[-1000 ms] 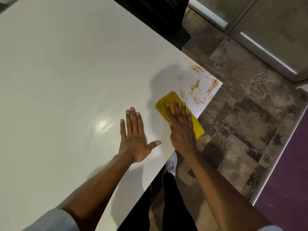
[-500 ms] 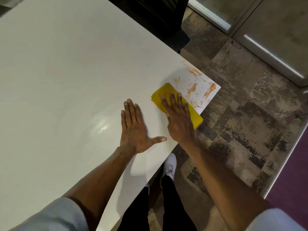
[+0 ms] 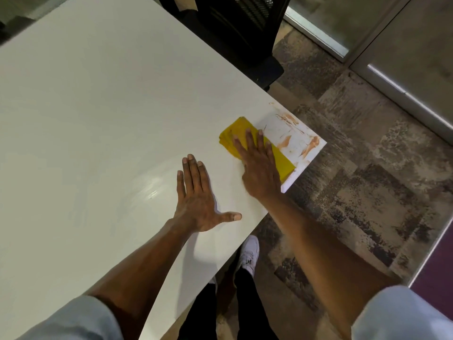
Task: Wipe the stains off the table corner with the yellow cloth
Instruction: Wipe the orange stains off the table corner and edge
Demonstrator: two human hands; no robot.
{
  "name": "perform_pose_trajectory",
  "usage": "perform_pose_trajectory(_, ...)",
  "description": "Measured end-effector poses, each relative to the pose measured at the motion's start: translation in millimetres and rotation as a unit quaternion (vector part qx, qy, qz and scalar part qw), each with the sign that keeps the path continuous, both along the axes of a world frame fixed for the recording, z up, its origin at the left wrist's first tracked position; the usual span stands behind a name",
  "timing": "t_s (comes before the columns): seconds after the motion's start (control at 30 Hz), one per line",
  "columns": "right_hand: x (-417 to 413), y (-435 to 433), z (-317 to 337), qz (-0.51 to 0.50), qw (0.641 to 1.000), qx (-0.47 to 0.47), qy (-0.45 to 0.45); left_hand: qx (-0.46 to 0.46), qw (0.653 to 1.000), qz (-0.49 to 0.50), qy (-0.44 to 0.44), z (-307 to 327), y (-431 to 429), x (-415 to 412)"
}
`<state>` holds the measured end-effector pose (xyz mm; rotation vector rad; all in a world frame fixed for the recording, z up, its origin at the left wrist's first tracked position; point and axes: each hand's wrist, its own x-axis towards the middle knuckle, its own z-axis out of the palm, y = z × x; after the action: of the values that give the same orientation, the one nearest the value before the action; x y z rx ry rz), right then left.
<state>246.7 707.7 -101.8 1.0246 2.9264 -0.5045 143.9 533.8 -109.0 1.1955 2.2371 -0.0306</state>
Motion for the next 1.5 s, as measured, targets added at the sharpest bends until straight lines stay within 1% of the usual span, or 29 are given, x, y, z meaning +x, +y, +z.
perform_pose_trajectory(0.13, 18, -46, -5, 0.110, 0.994, 0.001, 0.018, -0.009, 1.000, -0.009, 0.014, 1, 1, 0)
perform_pose_trajectory(0.23, 8, -17, 1, 0.139, 0.990, -0.009, 0.030, -0.004, 1.000, -0.003, 0.007, 2, 0, 0)
perform_pose_trajectory(0.3, -14, 16, 8, 0.099, 0.995, -0.018, 0.024, -0.008, 1.000, -0.005, 0.009, 2, 1, 0)
perform_pose_trajectory(0.37, -40, 39, 13, 0.032, 0.999, -0.021, 0.002, -0.006, 1.000, -0.007, 0.015, 1, 1, 0)
perform_pose_trajectory(0.43, -58, 34, 13, -0.013, 1.000, -0.007, -0.006, -0.004, 1.000, -0.008, 0.012, 1, 0, 0)
perform_pose_trajectory(0.47, -64, 22, 13, -0.006, 1.000, -0.001, 0.003, 0.001, 1.000, -0.007, 0.014, 1, -1, 0)
perform_pose_trajectory(0.5, -66, 7, 11, 0.025, 1.000, -0.003, 0.013, 0.004, 1.000, -0.007, 0.018, 1, -1, 0)
perform_pose_trajectory(0.57, -65, -20, 5, 0.127, 0.992, -0.010, 0.027, 0.003, 1.000, -0.013, 0.022, 2, -2, 0)
perform_pose_trajectory(0.6, -65, -23, 4, 0.168, 0.985, -0.003, 0.023, 0.002, 1.000, -0.014, 0.023, 1, -1, 0)
perform_pose_trajectory(0.63, -68, -18, 4, 0.187, 0.982, 0.004, 0.020, 0.002, 1.000, -0.014, 0.024, 1, -1, 0)
perform_pose_trajectory(0.67, -73, -7, 4, 0.180, 0.983, 0.010, 0.025, 0.004, 1.000, -0.011, 0.024, 1, -1, 0)
perform_pose_trajectory(0.73, -84, 20, 6, 0.108, 0.993, 0.011, 0.046, 0.006, 1.000, -0.011, 0.024, 1, -2, 1)
perform_pose_trajectory(0.83, -103, 60, 12, -0.042, 0.999, 0.012, 0.012, 0.005, 0.999, -0.009, 0.037, -2, -2, 2)
perform_pose_trajectory(0.9, -113, 69, 13, -0.107, 0.994, 0.017, -0.002, 0.005, 0.999, -0.010, 0.043, -4, -2, 2)
perform_pose_trajectory(0.97, -118, 54, 13, -0.097, 0.995, 0.015, 0.005, 0.011, 0.999, -0.010, 0.047, -4, -2, 3)
perform_pose_trajectory(1.1, -105, -4, 8, 0.045, 0.999, 0.013, 0.002, 0.017, 0.999, -0.014, 0.047, -1, -3, 2)
perform_pose_trajectory(1.17, -99, 6, 9, 0.074, 0.997, 0.021, -0.003, 0.018, 0.999, -0.011, 0.044, -1, -2, 2)
perform_pose_trajectory(1.23, -99, 36, 11, 0.041, 0.998, 0.039, -0.016, 0.017, 0.999, -0.008, 0.039, -1, -2, 2)
perform_pose_trajectory(1.3, -102, 67, 15, -0.047, 0.997, 0.045, -0.034, 0.011, 0.999, -0.007, 0.042, -1, -1, 2)
perform_pose_trajectory(1.37, -106, 84, 17, -0.118, 0.992, 0.035, -0.033, 0.009, 0.999, -0.007, 0.050, -1, -1, 3)
perform_pose_trajectory(1.43, -110, 78, 17, -0.142, 0.989, 0.022, -0.018, 0.017, 0.999, -0.008, 0.051, -1, -1, 3)
perform_pose_trajectory(1.5, -111, 55, 15, -0.124, 0.992, 0.013, -0.007, 0.031, 0.998, -0.003, 0.052, -1, -2, 3)
